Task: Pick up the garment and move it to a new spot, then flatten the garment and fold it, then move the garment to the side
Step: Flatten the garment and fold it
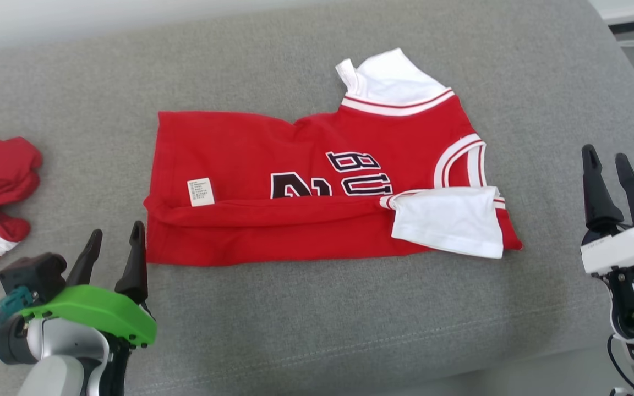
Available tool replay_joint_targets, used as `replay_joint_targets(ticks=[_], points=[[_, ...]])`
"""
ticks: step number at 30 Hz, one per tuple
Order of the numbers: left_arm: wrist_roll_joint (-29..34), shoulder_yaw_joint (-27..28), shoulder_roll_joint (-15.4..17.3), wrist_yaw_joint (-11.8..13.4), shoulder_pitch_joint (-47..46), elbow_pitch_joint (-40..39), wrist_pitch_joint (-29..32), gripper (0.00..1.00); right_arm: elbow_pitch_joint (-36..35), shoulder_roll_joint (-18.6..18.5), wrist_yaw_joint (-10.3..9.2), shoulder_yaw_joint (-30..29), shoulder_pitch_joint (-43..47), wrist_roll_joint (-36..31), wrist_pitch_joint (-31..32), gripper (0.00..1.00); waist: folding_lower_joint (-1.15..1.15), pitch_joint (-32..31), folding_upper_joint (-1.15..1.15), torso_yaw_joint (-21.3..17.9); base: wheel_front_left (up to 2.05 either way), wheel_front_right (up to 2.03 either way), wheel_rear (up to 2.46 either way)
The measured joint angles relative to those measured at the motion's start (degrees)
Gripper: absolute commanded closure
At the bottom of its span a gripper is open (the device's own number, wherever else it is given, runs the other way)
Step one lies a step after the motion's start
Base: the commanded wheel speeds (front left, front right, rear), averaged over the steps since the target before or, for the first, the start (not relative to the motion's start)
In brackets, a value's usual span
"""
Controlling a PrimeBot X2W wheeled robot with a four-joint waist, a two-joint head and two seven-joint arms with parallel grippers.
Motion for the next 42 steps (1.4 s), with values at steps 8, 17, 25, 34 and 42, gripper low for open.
replay_joint_targets(ticks=[8,17,25,34,42], points=[[2.15,0.45,1.05,0.05,5.17,-2.38,-2.19,0.00,-1.66,-1.89,-0.97,0.42,4.78,-6.69,-3.23,0.00,0.00,-4.03,0.00,1.42,0.00,0.00,0.00],[5.86,-0.23,2.50,0.05,9.37,-3.43,-4.63,0.00,-1.23,-2.93,-1.45,1.10,8.28,-14.62,-4.53,0.00,0.00,-6.92,0.00,2.88,0.00,0.00,0.00],[6.69,-1.25,1.85,0.07,12.29,-3.41,-6.24,0.00,0.57,-0.15,-1.52,2.61,12.94,-17.63,-4.71,0.00,0.00,-10.07,0.00,4.55,0.00,0.00,0.00],[6.60,0.27,1.71,0.09,16.31,-3.63,-6.90,0.00,1.36,2.37,-1.52,2.76,14.94,-18.66,-4.77,0.00,0.00,-13.08,0.00,5.11,0.00,0.00,0.00],[6.61,1.13,1.80,0.10,17.41,-4.83,-7.00,0.00,1.37,3.38,-1.53,0.96,15.50,-20.12,-4.77,0.00,0.00,-13.44,0.00,4.33,0.00,0.00,0.00]])
